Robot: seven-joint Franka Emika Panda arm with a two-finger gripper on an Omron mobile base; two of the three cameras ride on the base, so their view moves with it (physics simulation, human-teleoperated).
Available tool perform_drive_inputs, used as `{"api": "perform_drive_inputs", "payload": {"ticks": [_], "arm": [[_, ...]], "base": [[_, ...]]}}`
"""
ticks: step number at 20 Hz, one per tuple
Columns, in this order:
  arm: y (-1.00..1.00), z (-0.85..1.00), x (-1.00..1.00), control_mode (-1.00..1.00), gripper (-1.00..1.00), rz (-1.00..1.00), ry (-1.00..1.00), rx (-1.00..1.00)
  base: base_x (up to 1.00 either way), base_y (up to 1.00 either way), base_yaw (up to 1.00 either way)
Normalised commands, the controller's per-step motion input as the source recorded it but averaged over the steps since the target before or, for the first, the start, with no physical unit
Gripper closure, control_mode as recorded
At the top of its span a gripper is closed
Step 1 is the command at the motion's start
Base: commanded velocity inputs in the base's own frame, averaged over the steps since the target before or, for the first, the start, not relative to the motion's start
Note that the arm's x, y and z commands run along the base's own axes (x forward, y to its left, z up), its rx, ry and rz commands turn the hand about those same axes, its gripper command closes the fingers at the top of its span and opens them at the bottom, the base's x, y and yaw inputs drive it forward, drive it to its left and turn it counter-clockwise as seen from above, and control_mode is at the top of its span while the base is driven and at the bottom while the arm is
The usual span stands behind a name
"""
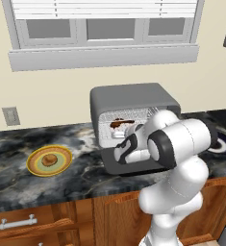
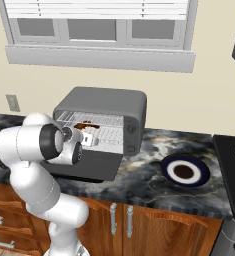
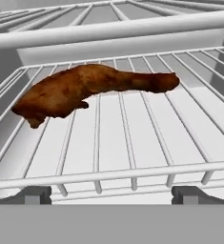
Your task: Open the toaster oven door. Place the bread on the top rack in the toaster oven and place the chicken drumstick on the bottom rack.
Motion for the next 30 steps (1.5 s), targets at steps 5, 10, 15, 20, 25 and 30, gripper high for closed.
{"api": "perform_drive_inputs", "payload": {"ticks": [5, 10, 15, 20, 25, 30], "arm": [[0.02, 0.29, 0.28, -1.00, -1.00, 0.00, 0.06, 0.00], [0.00, 0.22, 0.20, -1.00, -1.00, 0.00, 0.08, 0.00], [0.00, 0.07, 0.08, -1.00, -1.00, 0.00, 0.02, 0.00], [0.00, 0.02, -0.02, -1.00, -1.00, 0.00, 0.00, 0.00], [0.01, 0.15, -0.25, -1.00, -1.00, 0.00, 0.00, 0.00], [0.00, 0.20, -0.41, -1.00, -1.00, 0.00, 0.00, 0.00]], "base": [[0.00, 0.00, 0.00], [0.00, 0.00, 0.00], [0.00, 0.00, 0.00], [0.00, 0.00, 0.00], [0.00, 0.00, 0.00], [0.00, 0.00, 0.00]]}}
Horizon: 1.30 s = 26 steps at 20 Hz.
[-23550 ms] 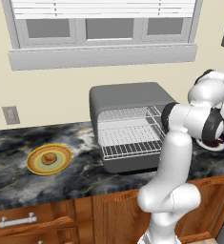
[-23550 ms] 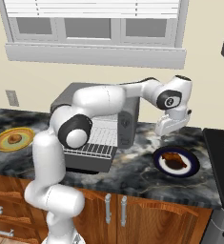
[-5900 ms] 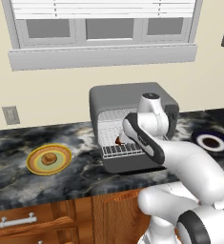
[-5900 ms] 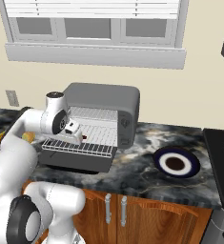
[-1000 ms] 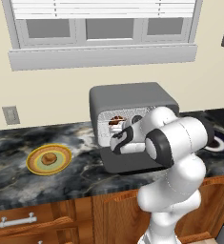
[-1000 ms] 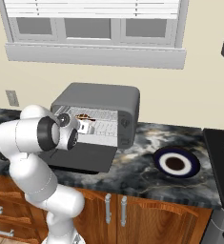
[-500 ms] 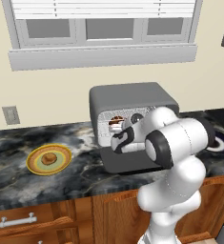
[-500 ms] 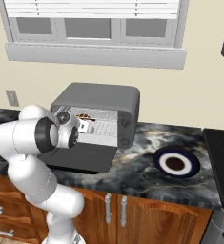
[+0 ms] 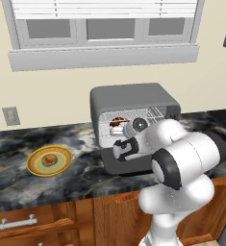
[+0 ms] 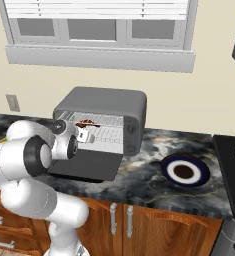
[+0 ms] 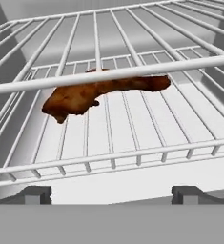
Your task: Open the toaster oven door. Place the bread on the top rack in the toaster oven and place the chicken drumstick on the bottom rack.
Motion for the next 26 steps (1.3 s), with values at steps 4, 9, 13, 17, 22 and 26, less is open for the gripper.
{"api": "perform_drive_inputs", "payload": {"ticks": [4, 9, 13, 17, 22, 26], "arm": [[-0.03, 0.32, -0.38, -1.00, -1.00, 0.00, 0.05, 0.00], [-0.18, 0.52, -0.33, -1.00, -1.00, 0.00, 0.16, 0.10], [-0.20, 0.58, -0.36, -1.00, -1.00, 0.00, 0.20, 0.21], [-0.21, 0.47, -0.34, -1.00, -1.00, 0.00, 0.14, 0.12], [-0.23, 0.42, -0.24, -1.00, -1.00, -0.01, 0.18, 0.06], [-0.22, 0.26, -0.25, -1.00, -1.00, -0.01, 0.09, 0.05]], "base": [[0.00, 0.00, 0.00], [0.00, 0.00, 0.00], [0.00, 0.00, 0.00], [0.00, 0.00, 0.00], [0.00, 0.00, 0.00], [0.00, 0.00, 0.00]]}}
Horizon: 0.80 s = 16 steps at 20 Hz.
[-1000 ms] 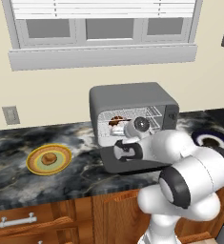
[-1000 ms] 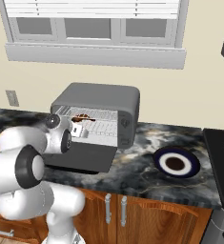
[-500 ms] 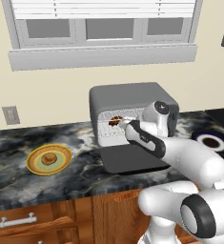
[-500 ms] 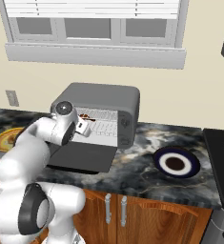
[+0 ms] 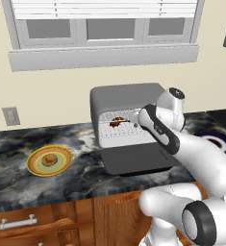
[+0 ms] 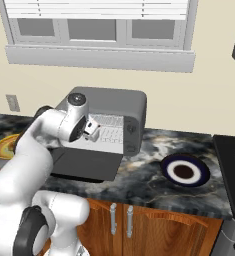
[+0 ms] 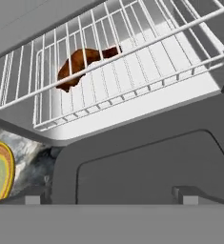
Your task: Open the toaster oven door. Place the bread on the top rack in the toaster oven and place the chicken drumstick on the bottom rack.
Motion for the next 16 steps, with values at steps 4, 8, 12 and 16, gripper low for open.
{"api": "perform_drive_inputs", "payload": {"ticks": [4, 8, 12, 16], "arm": [[-0.13, 0.03, -0.37, -1.00, -1.00, -0.05, 0.00, 0.06], [-0.22, 0.16, -0.22, -1.00, -1.00, -0.05, -0.06, 0.17], [-0.21, 0.12, -0.16, -1.00, -1.00, -0.04, -0.12, 0.13], [-0.15, 0.01, -0.05, -1.00, -1.00, -0.05, -0.11, 0.10]], "base": [[0.00, 0.00, 0.00], [0.00, 0.00, 0.00], [0.00, 0.00, 0.00], [0.00, 0.00, 0.00]]}}
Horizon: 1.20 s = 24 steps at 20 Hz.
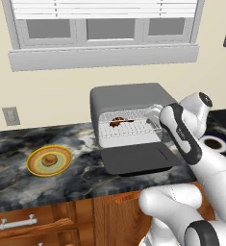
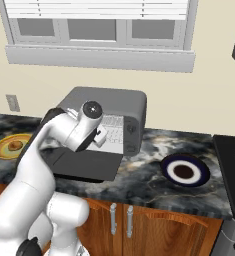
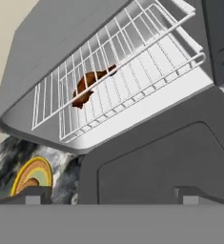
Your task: Open the toaster oven door. Place the bread on the top rack in the toaster oven and place the chicken drumstick on the bottom rack.
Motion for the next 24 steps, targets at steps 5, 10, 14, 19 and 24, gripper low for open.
{"api": "perform_drive_inputs", "payload": {"ticks": [5, 10, 14, 19, 24], "arm": [[-0.15, 0.04, 0.00, -1.00, -1.00, -0.06, -0.01, 0.14], [-0.12, 0.00, 0.08, -1.00, -1.00, -0.04, 0.00, 0.15], [-0.01, 0.00, 0.21, -1.00, -1.00, -0.02, 0.00, 0.13], [0.06, -0.04, 0.29, -1.00, -1.00, -0.01, 0.00, 0.08], [0.00, -0.07, 0.30, -1.00, -1.00, 0.00, 0.00, 0.07]], "base": [[0.00, 0.00, 0.00], [0.00, 0.00, 0.00], [0.00, 0.00, 0.00], [0.00, 0.00, 0.00], [0.00, 0.00, 0.00]]}}
